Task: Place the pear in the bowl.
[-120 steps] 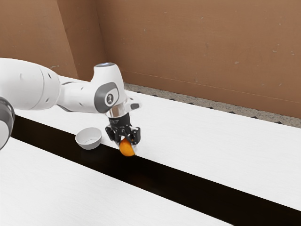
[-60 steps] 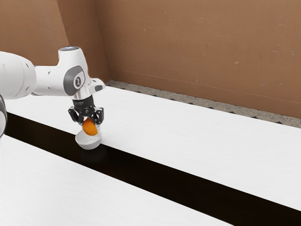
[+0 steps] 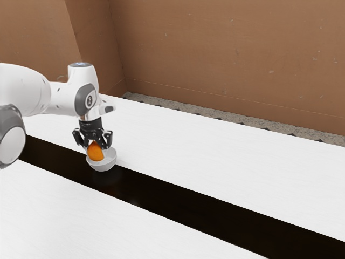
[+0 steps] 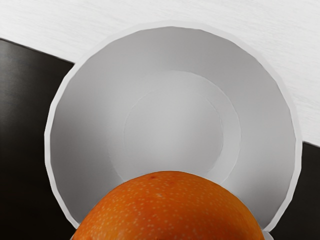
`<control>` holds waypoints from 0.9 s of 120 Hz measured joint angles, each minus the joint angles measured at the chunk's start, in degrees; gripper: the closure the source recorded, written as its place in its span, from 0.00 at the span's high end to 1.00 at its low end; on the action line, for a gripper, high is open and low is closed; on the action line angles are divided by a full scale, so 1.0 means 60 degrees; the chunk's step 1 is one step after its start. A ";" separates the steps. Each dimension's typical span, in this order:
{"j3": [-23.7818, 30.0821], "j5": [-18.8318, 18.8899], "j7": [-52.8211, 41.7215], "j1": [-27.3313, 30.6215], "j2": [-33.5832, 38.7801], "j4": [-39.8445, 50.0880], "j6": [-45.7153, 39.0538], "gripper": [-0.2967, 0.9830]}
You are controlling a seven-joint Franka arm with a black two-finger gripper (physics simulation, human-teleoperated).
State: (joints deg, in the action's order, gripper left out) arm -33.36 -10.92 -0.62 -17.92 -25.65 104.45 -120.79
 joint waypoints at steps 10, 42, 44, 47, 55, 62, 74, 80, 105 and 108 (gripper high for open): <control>0.0098 -0.0013 0.0004 0.0016 -0.0175 -0.0175 -0.0013 0.43; 0.0474 -0.0095 -0.0018 0.0402 -0.0424 -0.0248 -0.0048 0.52; 0.0475 -0.0109 -0.0028 0.0405 -0.0427 -0.0249 -0.0051 0.54; 0.0477 -0.0130 -0.0045 0.0409 -0.0430 -0.0249 -0.0053 0.56; 0.0478 -0.0172 -0.0089 0.0409 -0.0433 -0.0250 -0.0058 0.62; 0.0478 -0.0189 -0.0124 0.0408 -0.0416 -0.0252 -0.0060 0.65; 0.0452 -0.0153 -0.0177 0.0335 -0.0275 -0.0250 -0.0058 0.70; 0.0404 -0.0123 -0.0202 0.0208 -0.0082 -0.0250 -0.0029 0.71; 0.0345 0.0591 -0.0280 -0.0646 0.1537 -0.0251 0.0510 0.75; 0.0350 0.0704 -0.0288 -0.0742 0.1755 -0.0251 0.0597 0.75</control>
State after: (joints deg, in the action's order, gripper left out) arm -31.26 -6.69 -2.34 -22.37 -15.12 102.94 -117.21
